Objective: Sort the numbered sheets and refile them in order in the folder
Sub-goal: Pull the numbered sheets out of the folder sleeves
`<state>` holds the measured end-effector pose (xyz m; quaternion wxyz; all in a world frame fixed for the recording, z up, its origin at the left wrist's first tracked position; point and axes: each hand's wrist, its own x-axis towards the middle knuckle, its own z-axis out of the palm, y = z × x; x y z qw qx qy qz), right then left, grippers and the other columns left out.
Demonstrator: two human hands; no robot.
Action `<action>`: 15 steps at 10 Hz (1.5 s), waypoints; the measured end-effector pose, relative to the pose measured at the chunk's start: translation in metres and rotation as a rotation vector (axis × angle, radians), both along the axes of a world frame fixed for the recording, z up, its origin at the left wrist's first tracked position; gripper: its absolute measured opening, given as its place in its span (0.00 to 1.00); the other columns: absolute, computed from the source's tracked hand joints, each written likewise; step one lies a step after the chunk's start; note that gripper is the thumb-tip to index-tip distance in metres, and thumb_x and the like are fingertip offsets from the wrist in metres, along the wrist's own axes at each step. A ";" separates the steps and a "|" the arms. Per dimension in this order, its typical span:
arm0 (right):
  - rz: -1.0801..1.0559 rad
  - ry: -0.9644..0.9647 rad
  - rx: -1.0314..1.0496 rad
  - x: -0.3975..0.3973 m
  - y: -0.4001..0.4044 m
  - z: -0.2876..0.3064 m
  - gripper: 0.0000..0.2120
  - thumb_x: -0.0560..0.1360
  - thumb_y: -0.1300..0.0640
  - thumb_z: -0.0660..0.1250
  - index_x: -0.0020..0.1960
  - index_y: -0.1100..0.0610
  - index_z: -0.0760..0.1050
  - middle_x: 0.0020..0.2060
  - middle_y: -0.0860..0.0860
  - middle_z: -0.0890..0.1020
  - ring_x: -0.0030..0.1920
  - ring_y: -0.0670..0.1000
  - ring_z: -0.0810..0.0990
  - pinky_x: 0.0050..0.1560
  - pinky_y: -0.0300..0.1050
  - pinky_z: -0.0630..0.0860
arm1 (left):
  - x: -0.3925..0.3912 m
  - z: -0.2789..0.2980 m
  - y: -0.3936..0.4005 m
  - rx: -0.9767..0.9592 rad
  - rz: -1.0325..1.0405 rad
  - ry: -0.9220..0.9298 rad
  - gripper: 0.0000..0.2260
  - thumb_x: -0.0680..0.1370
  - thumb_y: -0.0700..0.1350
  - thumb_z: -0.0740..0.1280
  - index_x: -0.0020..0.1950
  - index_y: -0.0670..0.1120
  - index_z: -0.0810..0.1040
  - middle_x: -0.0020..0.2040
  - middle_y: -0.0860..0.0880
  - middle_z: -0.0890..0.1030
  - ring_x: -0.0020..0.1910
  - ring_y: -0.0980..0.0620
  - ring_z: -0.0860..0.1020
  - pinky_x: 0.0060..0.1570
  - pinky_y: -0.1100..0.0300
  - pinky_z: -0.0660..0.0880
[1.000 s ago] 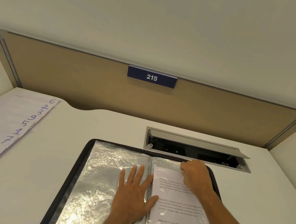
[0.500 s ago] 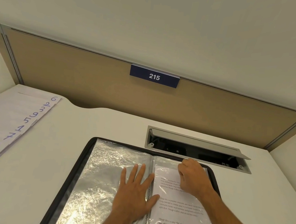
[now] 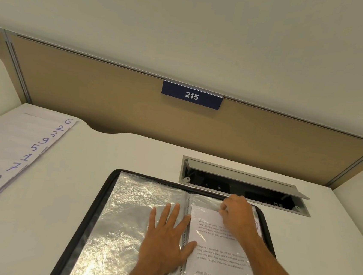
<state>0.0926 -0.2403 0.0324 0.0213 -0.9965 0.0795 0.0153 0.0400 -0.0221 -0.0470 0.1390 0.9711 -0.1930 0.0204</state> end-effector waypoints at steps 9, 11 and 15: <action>0.311 -0.030 -0.283 -0.015 0.001 0.008 0.15 0.63 0.49 0.83 0.46 0.53 0.85 0.47 0.49 0.84 0.47 0.53 0.81 0.54 0.51 0.80 | 0.000 0.000 0.000 -0.004 -0.003 0.000 0.31 0.78 0.72 0.53 0.73 0.57 0.72 0.76 0.46 0.69 0.75 0.42 0.67 0.68 0.35 0.55; 0.290 0.175 -0.192 -0.002 0.008 0.024 0.09 0.79 0.55 0.66 0.59 0.52 0.78 0.54 0.49 0.83 0.47 0.46 0.73 0.61 0.42 0.72 | -0.001 0.000 0.000 -0.001 0.000 0.004 0.31 0.78 0.72 0.52 0.73 0.57 0.72 0.75 0.46 0.70 0.74 0.42 0.68 0.68 0.35 0.54; -0.049 0.416 0.459 0.021 0.002 0.060 0.09 0.81 0.54 0.64 0.52 0.60 0.78 0.49 0.53 0.83 0.34 0.49 0.83 0.34 0.39 0.77 | -0.001 0.000 0.000 0.008 -0.009 -0.010 0.29 0.79 0.70 0.53 0.73 0.56 0.72 0.75 0.46 0.71 0.73 0.42 0.69 0.67 0.36 0.55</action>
